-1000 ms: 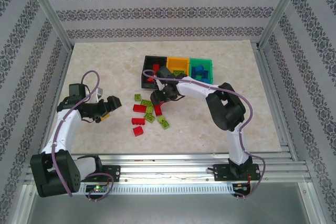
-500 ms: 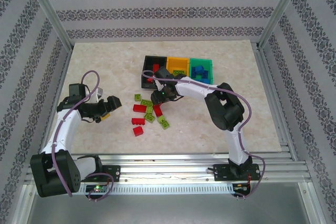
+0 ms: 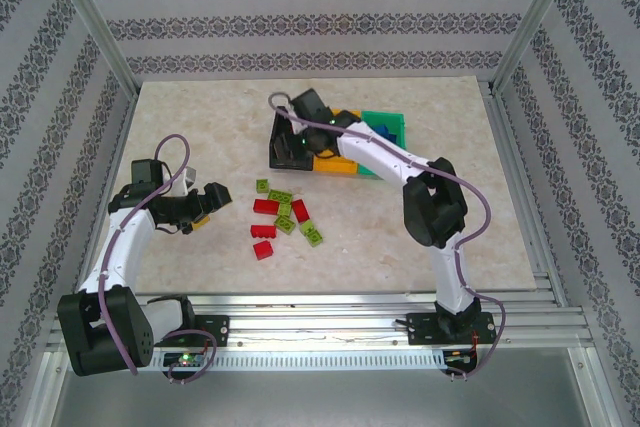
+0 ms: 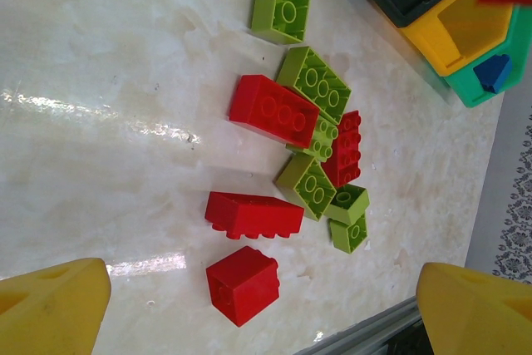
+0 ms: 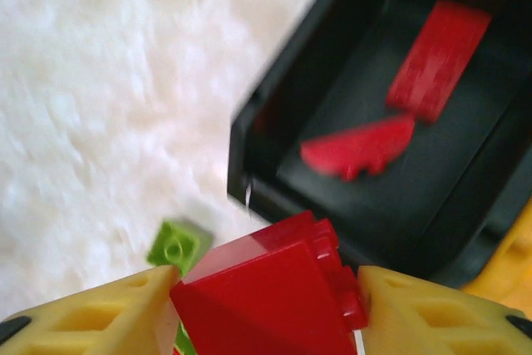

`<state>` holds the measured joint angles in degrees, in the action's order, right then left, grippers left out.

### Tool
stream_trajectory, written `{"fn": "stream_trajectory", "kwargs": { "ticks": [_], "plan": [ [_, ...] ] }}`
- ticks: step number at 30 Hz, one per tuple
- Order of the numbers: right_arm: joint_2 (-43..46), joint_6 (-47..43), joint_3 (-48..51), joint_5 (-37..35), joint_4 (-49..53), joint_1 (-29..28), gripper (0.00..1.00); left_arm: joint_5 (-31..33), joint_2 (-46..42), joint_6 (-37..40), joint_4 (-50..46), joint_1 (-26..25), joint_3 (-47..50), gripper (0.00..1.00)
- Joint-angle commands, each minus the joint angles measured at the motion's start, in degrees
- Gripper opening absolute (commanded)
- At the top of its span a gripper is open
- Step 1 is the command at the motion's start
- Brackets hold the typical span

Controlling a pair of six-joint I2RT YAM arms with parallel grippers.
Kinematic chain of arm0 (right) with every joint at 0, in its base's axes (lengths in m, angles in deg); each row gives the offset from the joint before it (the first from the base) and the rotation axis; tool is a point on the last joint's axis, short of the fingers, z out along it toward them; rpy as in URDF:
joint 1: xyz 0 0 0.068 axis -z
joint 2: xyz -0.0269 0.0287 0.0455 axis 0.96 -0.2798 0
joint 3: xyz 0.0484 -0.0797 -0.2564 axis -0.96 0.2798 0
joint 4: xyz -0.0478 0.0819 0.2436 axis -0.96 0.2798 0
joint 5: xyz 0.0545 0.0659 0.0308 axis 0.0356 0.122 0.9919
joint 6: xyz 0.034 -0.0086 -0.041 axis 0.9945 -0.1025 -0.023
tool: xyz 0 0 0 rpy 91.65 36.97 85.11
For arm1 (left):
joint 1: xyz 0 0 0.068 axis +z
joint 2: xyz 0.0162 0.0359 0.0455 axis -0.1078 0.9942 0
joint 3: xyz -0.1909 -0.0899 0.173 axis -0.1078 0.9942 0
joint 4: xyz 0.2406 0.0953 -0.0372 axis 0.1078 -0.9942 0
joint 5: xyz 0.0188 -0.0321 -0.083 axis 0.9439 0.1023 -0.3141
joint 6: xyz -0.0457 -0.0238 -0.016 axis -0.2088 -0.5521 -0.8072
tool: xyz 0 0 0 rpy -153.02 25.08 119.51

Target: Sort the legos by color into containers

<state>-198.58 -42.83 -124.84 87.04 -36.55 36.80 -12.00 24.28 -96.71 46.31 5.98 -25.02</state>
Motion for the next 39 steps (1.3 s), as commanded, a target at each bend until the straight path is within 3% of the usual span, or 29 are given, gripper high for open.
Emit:
{"fn": "stream_trajectory", "kwargs": {
  "ticks": [1, 4, 6, 23, 29, 39],
  "plan": [
    [-5.34, -1.02, -8.78, -2.62, 4.07, 1.88, 0.63, -1.01, -0.53, -0.58, 1.25, 0.67, 0.65, 0.95],
    [-9.59, -0.85, -16.03, -1.26, 9.0, 2.76, 0.68, -1.2, -0.45, -0.54, 1.2, 0.67, 0.66, 0.95],
    [-9.27, -1.02, -15.71, -1.29, 8.85, 2.58, 0.68, -1.11, -0.45, -0.5, 1.17, 0.67, 0.67, 0.95],
    [8.82, -1.82, 21.73, 2.4, -1.49, -2.04, 0.67, -1.4, -0.12, -0.49, 1.34, 0.67, 0.64, 0.95],
    [8.1, -0.63, 27.22, 3.64, -2.72, -4.34, 0.65, -1.26, -0.33, -0.54, 1.34, 0.67, 0.69, 0.95],
    [5.65, 0.82, 27.82, 2.35, -2.97, -7.7, 0.64, -1.31, -0.5, -0.65, 1.42, 0.67, 0.77, 0.95]
  ]
}}
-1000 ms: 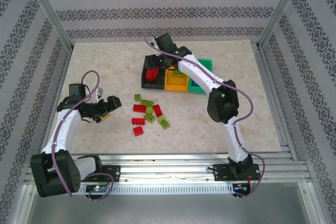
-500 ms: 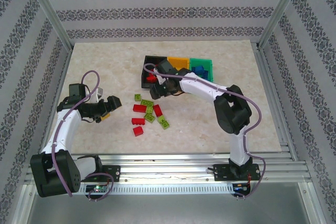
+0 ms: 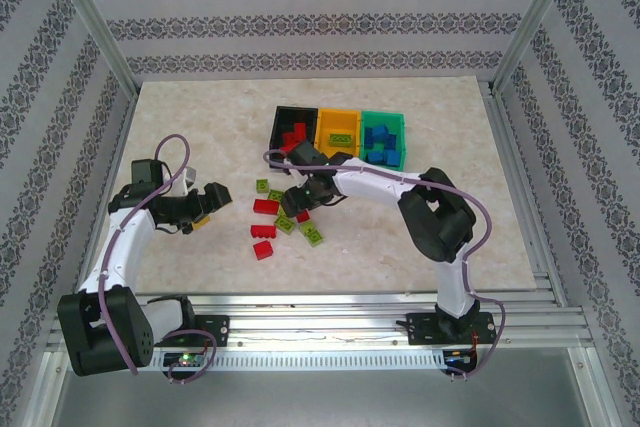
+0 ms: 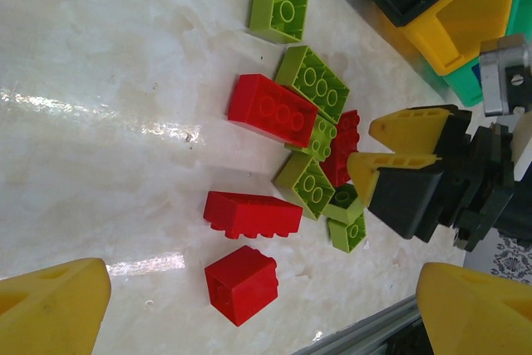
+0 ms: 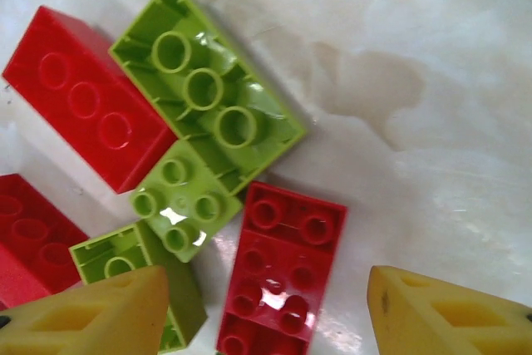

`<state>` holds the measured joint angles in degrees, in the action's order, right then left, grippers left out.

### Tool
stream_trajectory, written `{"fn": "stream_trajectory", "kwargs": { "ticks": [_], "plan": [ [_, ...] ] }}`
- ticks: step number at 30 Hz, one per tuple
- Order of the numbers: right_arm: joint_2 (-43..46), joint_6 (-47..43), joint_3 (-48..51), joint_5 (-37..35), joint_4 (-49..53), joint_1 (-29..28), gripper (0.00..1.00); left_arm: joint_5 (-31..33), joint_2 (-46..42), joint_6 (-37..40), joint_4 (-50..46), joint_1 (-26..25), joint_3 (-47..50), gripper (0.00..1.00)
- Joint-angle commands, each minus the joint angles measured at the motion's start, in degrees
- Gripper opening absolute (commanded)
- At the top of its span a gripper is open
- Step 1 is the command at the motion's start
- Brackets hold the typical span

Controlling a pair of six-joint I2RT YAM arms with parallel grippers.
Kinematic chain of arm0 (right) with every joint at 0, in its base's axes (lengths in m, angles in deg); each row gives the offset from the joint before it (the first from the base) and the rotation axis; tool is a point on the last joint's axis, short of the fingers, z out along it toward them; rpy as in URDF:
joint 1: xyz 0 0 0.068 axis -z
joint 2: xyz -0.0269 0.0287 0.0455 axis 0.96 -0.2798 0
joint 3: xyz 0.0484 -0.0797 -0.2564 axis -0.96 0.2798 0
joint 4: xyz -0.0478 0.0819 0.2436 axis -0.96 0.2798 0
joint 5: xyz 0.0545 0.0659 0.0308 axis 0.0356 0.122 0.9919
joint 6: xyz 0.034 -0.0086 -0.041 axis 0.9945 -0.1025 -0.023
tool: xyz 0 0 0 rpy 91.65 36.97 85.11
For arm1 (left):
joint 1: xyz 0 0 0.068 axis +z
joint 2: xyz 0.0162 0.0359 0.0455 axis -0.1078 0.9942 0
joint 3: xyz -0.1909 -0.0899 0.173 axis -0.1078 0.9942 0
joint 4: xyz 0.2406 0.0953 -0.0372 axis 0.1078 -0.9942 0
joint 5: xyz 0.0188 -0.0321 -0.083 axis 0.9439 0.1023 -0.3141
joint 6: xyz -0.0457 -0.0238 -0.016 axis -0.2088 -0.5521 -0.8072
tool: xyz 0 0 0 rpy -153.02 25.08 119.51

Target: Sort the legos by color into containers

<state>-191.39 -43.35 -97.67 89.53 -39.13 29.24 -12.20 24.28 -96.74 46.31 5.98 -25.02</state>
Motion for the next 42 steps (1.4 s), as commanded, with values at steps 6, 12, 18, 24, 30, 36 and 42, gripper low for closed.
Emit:
{"fn": "stream_trajectory", "kwargs": {
  "ticks": [6, 12, 18, 24, 30, 36, 42],
  "plan": [
    [-1.98, 0.92, 1.32, -2.22, 0.67, -0.72, 0.62, -1.08, -0.66, -0.62, 1.38, 0.62, 0.75, 0.95],
    [-2.44, 0.91, 2.86, -3.92, 0.65, -0.77, 0.59, -1.21, -0.7, -0.63, 1.52, 0.59, 0.78, 0.95],
    [-3.21, 0.84, 2.5, -4.88, 0.78, -0.91, 0.47, -1.21, -0.8, -0.72, 1.54, 0.58, 0.73, 0.95],
    [-1.99, 0.5, 0.63, -4.93, 0.34, -0.67, 0.36, -1.12, -0.81, -0.72, 1.53, 0.58, 0.79, 0.95],
    [-1.33, -0.9, -5.08, -4.34, 1.55, 1.91, 0.36, -1.07, -0.72, -0.7, 1.5, 0.5, 0.76, 0.95],
    [-2.43, -1.31, -13.49, -2.36, 2.23, 6.78, 0.36, -1.1, -0.7, -0.72, 1.49, 0.4, 0.75, 0.95],
    [-8.85, 0.46, -24.62, -1.36, 1.88, 11.4, 0.36, -1.03, -0.74, -0.63, 1.43, 0.4, 0.78, 0.95]
  ]
}}
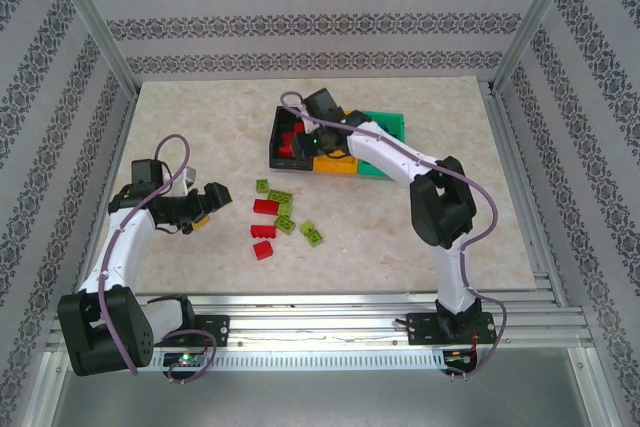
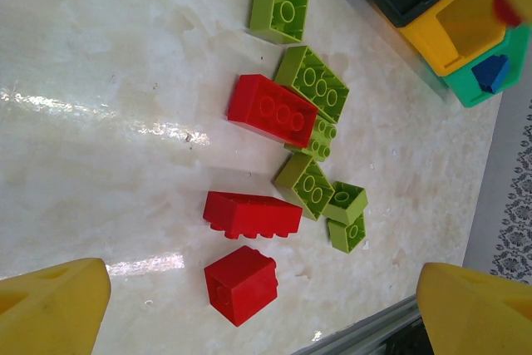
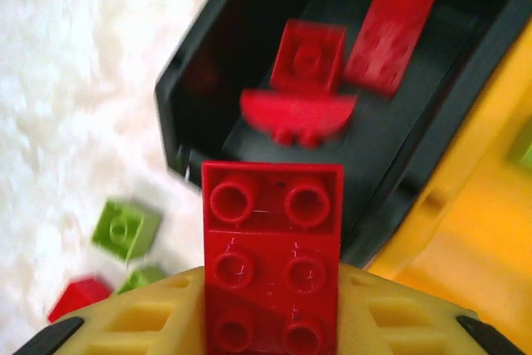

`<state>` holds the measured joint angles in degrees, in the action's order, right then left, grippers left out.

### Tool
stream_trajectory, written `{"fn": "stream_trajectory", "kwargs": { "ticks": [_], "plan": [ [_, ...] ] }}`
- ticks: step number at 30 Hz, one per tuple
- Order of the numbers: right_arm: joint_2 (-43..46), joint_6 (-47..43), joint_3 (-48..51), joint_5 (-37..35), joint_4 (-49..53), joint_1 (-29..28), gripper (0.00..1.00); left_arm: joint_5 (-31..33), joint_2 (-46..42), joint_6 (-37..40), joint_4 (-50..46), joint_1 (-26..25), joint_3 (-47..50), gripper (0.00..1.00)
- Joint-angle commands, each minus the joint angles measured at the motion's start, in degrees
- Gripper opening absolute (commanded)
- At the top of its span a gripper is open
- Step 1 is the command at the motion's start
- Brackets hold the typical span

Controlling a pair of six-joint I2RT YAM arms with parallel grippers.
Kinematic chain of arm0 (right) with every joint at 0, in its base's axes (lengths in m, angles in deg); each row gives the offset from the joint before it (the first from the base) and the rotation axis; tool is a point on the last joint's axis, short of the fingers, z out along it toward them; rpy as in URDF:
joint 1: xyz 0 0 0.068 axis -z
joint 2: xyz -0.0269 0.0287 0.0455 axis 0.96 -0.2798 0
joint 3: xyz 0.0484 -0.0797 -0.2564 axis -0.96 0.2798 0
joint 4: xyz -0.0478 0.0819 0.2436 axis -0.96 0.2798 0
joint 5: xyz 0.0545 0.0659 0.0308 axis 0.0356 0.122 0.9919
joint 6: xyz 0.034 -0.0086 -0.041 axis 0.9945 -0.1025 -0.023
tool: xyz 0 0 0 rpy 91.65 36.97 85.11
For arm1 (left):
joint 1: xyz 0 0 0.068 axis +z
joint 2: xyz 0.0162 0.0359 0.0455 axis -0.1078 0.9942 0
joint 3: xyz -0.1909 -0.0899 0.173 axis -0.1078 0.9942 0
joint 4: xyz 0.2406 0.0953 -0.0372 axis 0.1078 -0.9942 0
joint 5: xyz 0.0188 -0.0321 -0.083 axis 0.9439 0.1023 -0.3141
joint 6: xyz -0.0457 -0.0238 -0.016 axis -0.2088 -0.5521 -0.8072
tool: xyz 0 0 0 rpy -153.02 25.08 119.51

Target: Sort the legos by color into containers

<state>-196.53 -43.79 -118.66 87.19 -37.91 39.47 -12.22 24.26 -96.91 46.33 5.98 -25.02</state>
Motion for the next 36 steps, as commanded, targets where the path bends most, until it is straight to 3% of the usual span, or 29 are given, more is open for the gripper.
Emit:
{"fn": "stream_trajectory", "kwargs": {
  "ticks": [1, 4, 7, 14, 26, 32, 36],
  "plan": [
    [-5.01, 1.15, -6.09, 1.04, 0.77, 1.65, 0.37, -1.0, -0.7, -0.45, 1.4, 0.36, 0.81, 0.95],
    [-8.95, 1.83, -12.65, 0.85, 2.17, 2.79, 0.51, -0.92, -0.57, -0.42, 1.32, 0.32, 0.79, 0.95],
    [-9.95, 2.43, -14.17, 1.55, 2.57, 2.8, 0.57, -0.7, -0.46, -0.31, 1.24, 0.28, 0.74, 0.95],
    [-0.79, 5.93, 6.59, 6.97, -10.4, 1.47, 0.58, -0.71, -0.21, -0.29, 1.23, 0.23, 0.7, 0.95],
    [17.95, 7.65, 41.02, 4.72, -25.02, -1.93, 0.58, -0.31, 0.38, -0.55, 0.98, 0.08, 0.71, 0.95],
    [21.86, 6.81, 47.47, 3.3, -29.21, -4.72, 0.59, 2.44, -0.8, -0.78, 0.26, -1.68, 0.68, 0.95],
    [23.85, 5.46, 46.1, 2.21, -27.04, -4.71, 0.59, 3.38, -1.2, -0.9, -0.18, -2.51, 0.56, 0.95]
  ]
}}
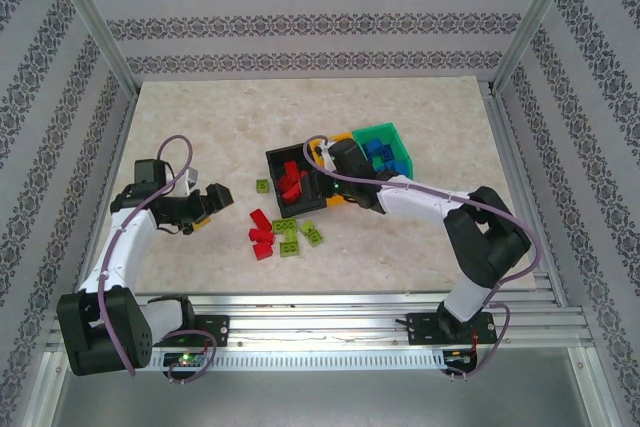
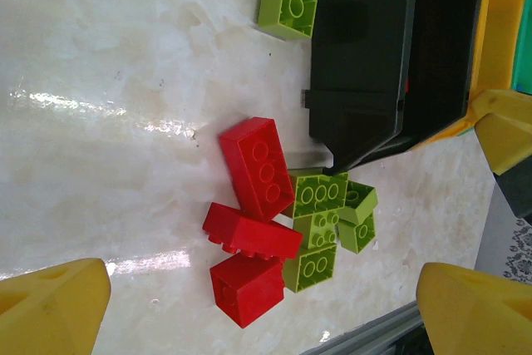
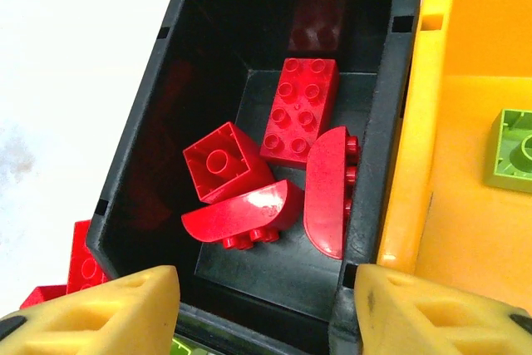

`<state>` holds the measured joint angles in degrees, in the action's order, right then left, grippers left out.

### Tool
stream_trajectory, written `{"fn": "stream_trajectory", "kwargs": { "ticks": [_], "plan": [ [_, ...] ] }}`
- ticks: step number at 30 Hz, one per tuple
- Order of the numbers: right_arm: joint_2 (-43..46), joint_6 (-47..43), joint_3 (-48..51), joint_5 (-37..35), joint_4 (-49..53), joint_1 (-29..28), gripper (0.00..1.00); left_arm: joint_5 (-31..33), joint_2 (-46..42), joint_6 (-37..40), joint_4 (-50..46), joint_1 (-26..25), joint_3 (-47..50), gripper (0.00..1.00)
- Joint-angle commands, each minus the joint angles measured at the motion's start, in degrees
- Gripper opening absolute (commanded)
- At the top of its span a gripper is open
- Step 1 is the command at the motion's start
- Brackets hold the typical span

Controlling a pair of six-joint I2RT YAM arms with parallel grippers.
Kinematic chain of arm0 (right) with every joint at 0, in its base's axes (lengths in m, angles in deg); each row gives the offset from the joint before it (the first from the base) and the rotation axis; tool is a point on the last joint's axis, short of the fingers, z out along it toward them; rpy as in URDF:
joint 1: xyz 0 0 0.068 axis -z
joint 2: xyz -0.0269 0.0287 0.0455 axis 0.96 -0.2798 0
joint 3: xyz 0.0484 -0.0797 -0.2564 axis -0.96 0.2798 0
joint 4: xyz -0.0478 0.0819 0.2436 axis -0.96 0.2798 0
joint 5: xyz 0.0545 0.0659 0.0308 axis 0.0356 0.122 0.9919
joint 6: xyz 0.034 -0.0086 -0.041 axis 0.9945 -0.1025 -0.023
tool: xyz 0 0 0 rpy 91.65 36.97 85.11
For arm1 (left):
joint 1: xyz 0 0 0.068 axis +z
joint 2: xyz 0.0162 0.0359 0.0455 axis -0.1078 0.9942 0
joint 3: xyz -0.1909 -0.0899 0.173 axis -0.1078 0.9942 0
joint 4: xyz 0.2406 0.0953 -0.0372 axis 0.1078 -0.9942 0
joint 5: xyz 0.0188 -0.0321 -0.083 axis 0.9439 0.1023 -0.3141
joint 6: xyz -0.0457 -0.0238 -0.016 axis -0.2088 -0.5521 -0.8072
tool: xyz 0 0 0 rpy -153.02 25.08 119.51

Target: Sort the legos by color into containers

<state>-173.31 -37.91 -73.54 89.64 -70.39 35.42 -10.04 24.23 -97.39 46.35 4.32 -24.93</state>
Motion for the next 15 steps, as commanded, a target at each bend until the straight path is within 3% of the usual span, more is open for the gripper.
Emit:
{"fn": "stream_trajectory", "kwargs": {
  "ticks": [1, 10, 15],
  "plan": [
    [1.22, -0.77, 0.57, -0.24, 5.93, -0.57, 0.59, 1.29, -1.3, -0.42, -0.2, -1.07, 0.53, 0.95],
    [9.71, -1.56, 0.15, -0.67, 9.1, 0.43, 0.6, 2.4, -4.81, -1.73, -2.4, -1.9, -0.79, 0.93],
    [14.78, -0.07, 4.39, -0.88, 8.35, 1.84, 0.61, 4.46, -12.11, -9.31, -1.87, -7.66, 1.67, 0.93]
  ]
}}
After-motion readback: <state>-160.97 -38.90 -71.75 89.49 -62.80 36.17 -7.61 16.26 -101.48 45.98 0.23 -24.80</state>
